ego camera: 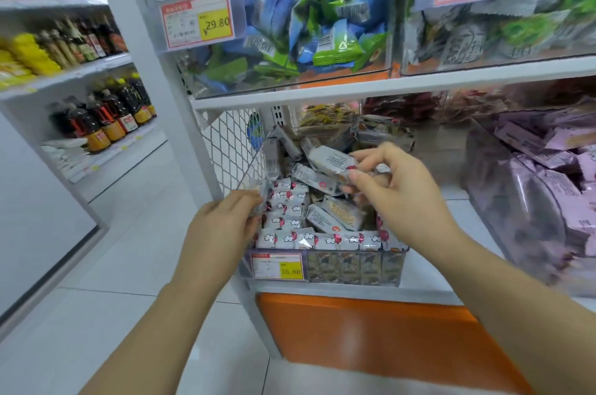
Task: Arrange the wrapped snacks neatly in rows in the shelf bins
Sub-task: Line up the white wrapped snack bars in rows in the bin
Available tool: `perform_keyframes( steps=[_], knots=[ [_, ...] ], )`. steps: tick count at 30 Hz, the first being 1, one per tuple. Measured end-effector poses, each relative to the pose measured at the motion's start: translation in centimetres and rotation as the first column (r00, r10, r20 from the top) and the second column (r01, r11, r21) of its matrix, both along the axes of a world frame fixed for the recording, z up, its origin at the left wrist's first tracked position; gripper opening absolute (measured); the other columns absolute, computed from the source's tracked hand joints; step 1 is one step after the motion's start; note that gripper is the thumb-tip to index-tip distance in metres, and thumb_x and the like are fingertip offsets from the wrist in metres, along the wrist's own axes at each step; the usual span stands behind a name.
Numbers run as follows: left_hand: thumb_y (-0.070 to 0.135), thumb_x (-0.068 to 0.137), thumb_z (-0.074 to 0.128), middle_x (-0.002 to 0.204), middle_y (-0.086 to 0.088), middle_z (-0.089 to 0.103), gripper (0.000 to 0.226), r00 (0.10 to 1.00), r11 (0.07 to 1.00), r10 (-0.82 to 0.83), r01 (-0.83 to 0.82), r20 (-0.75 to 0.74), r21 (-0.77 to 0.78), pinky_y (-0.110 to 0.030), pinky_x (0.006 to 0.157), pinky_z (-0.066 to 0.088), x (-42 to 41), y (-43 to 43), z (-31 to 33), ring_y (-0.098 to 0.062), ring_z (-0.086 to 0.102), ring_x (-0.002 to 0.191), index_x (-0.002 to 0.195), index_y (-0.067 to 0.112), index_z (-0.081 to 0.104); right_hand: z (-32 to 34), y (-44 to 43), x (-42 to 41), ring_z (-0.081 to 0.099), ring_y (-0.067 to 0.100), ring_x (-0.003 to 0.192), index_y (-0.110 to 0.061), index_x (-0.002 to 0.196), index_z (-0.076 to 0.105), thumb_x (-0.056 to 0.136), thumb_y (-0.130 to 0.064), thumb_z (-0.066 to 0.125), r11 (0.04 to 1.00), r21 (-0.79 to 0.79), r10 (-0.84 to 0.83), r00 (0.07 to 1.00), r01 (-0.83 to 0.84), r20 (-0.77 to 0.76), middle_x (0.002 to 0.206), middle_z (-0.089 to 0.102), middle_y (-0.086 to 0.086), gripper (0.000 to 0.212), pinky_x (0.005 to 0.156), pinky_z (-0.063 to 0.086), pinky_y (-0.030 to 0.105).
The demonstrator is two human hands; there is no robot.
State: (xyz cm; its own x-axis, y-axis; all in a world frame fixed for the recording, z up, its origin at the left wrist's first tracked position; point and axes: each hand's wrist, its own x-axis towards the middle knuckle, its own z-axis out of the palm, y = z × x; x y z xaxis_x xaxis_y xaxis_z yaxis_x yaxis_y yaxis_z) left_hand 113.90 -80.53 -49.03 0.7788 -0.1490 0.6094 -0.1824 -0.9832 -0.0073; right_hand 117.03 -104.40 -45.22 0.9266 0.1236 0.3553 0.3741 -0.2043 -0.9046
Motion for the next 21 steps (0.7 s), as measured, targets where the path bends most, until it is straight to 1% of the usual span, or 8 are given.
perform_keyframes(
  steps=[3,6,10,13,14,17,19,21],
  knots=[
    [0.011,0.069,0.075,0.095,-0.004,0.072,0.023,0.999,0.997,-0.032,0.032,-0.005,0.075,-0.035,0.071,0.054,0.3,0.6,0.0,-0.025,0.068,0.072,0.092,0.011,0.070,-1.2,2.8,0.8,0.069,0.017,0.079,-0.016,0.073,0.051,0.089,-0.014,0.062,0.998,0.031,0.048,0.996,-0.046,-0.077,0.117,0.059,-0.003,0.019,0.073,0.058,0.038],
    [0.019,0.067,0.082,0.093,-0.002,0.070,0.030,0.997,0.998,-0.029,0.032,-0.078,0.045,-0.032,0.074,0.052,0.3,1.4,0.0,-0.025,0.066,0.084,0.093,0.012,0.070,-2.0,5.1,1.7,0.068,0.016,0.082,-0.019,0.073,0.052,0.089,-0.017,0.062,0.998,0.001,0.057,0.993,-0.057,-0.107,0.108,0.056,-0.016,0.019,0.076,0.056,0.045],
    [0.019,0.067,0.081,0.100,-0.003,0.070,0.031,0.996,0.999,-0.022,0.020,-0.083,-0.025,-0.033,0.067,0.055,0.4,1.6,-0.1,-0.025,0.066,0.089,0.096,0.012,0.072,-2.5,8.1,2.6,0.065,0.008,0.080,-0.021,0.074,0.051,0.090,-0.020,0.061,0.990,-0.133,0.036,0.998,-0.042,-0.050,0.108,0.054,-0.014,0.019,0.068,0.054,0.025],
    [0.020,0.069,0.081,0.104,-0.003,0.068,0.035,0.995,0.998,-0.041,0.036,-0.086,-0.058,-0.031,0.063,0.054,0.3,1.7,-0.1,-0.024,0.065,0.091,0.102,0.012,0.072,-2.2,10.4,4.1,0.062,0.015,0.084,-0.023,0.075,0.052,0.088,-0.017,0.065,0.984,-0.175,-0.023,0.997,0.035,0.073,0.106,0.054,-0.008,0.019,0.078,0.052,0.031],
    [0.020,0.071,0.081,0.104,-0.002,0.068,0.035,0.995,0.997,-0.045,0.039,-0.089,-0.073,-0.030,0.063,0.054,0.3,1.8,-0.1,-0.024,0.065,0.092,0.103,0.012,0.071,-2.0,10.9,4.7,0.060,0.015,0.085,-0.023,0.075,0.053,0.086,-0.016,0.066,0.978,-0.195,-0.049,0.992,0.072,0.120,0.103,0.055,-0.005,0.019,0.079,0.049,0.028],
    [0.019,0.071,0.080,0.105,-0.002,0.067,0.035,0.995,0.994,-0.064,0.056,-0.083,-0.096,-0.032,0.064,0.054,0.2,2.0,-0.1,-0.025,0.065,0.092,0.105,0.011,0.071,-1.8,12.0,6.3,0.050,0.007,0.077,-0.020,0.076,0.056,0.083,-0.016,0.069,0.945,-0.303,-0.053,0.974,0.119,0.219,0.093,0.057,0.001,0.016,0.068,0.036,0.007],
    [0.018,0.073,0.078,0.106,-0.002,0.067,0.034,0.994,0.990,-0.074,0.064,-0.077,-0.125,-0.034,0.065,0.055,0.0,2.0,0.1,-0.025,0.064,0.093,0.106,0.011,0.070,-2.3,12.4,6.7,0.050,0.006,0.077,-0.018,0.082,0.061,0.084,-0.017,0.068,0.914,-0.403,0.033,0.981,0.047,0.189,0.093,0.059,0.001,0.008,0.066,0.035,0.006],
    [0.017,0.076,0.075,0.108,-0.002,0.066,0.032,0.994,0.987,-0.082,0.071,-0.068,-0.146,-0.034,0.067,0.054,-0.2,2.0,0.2,-0.024,0.063,0.094,0.107,0.011,0.070,-2.7,12.4,6.7,0.053,0.009,0.085,-0.017,0.094,0.063,0.087,-0.017,0.065,0.887,-0.459,0.111,0.985,-0.039,0.129,0.096,0.060,-0.003,0.007,0.074,0.040,0.016]
  ],
)
